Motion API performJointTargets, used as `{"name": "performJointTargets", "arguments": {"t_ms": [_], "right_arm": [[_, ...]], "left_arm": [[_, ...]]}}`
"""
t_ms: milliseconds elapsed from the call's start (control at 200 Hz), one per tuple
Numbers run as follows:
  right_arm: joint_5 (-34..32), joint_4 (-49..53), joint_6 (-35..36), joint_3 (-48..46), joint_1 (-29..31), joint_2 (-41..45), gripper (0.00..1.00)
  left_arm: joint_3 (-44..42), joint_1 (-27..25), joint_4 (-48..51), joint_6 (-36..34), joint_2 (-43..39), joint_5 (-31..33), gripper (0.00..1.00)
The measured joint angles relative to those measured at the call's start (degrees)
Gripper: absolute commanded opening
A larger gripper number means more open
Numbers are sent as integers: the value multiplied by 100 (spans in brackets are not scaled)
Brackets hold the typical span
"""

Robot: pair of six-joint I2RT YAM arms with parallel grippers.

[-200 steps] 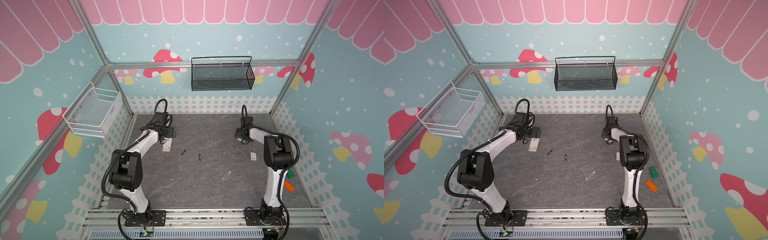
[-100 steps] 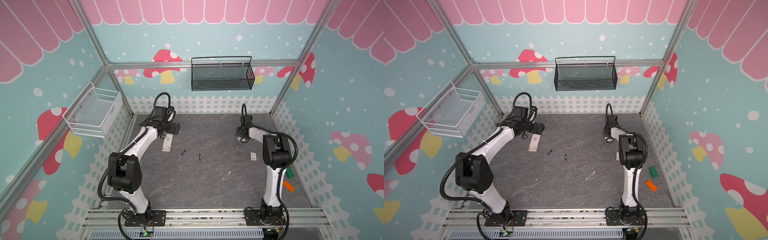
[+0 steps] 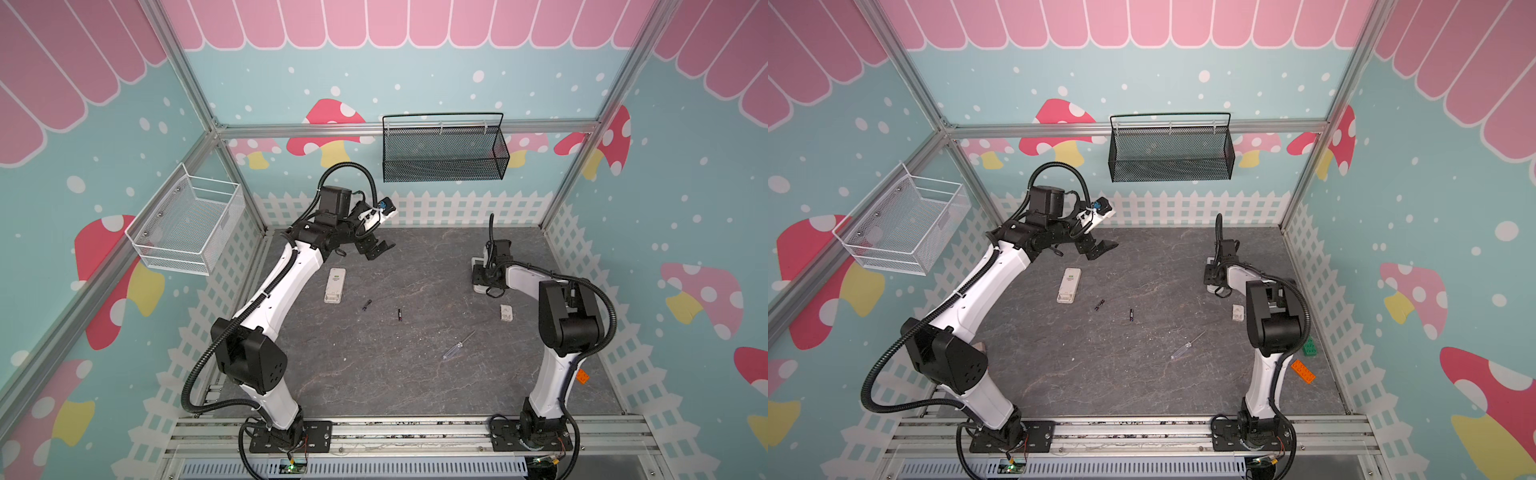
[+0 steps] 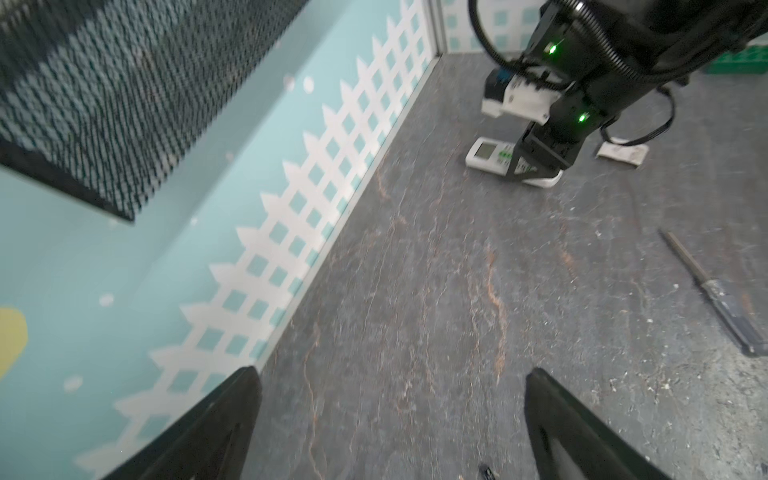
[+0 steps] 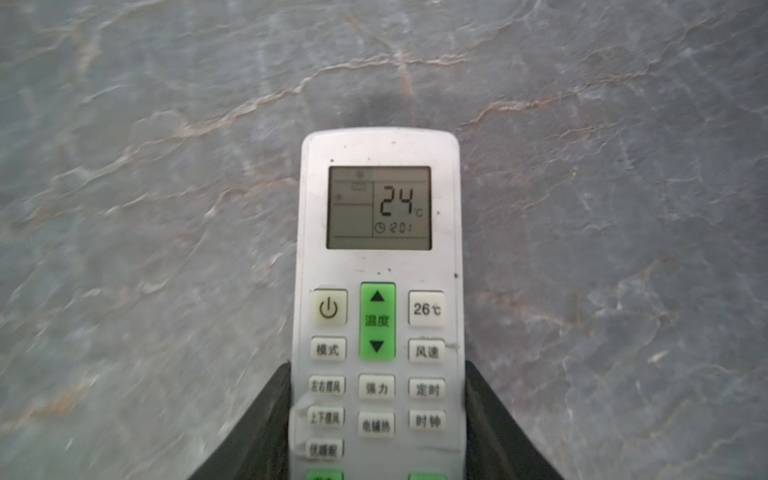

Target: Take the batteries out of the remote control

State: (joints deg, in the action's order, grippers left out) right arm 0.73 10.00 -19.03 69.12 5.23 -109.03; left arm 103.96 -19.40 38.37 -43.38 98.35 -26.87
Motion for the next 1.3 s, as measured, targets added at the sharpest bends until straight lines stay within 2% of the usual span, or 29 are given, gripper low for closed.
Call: {"name": "performJointTargets", "arguments": {"t_ms": [250,495,670,946,1121,1301], "right_arm": [[1117,-632,721,-1075,0,1694,16],[2205,-1115,1438,-1751,7,2791,14],[3075,-1172,2214,-2015,7,3445,14],[4594,-927,3292,-2083,7,3652,13],[5501,-699,3687,-2079,17,3552,11],[6017,-420,3923,-1915,192,3084,10]], "left_arm": [[643,-138,686,-1246,13,-715,99],[654,-376,1633,-2898,59,-942,99],[654,-444,1991,-3993,59,-957,99],[669,-680,2232,-5077,120,-1095,99],[669,-758,2269,-5812,212,-1268,98],[667,-929,2273,-6645,398,-1416,94]]}}
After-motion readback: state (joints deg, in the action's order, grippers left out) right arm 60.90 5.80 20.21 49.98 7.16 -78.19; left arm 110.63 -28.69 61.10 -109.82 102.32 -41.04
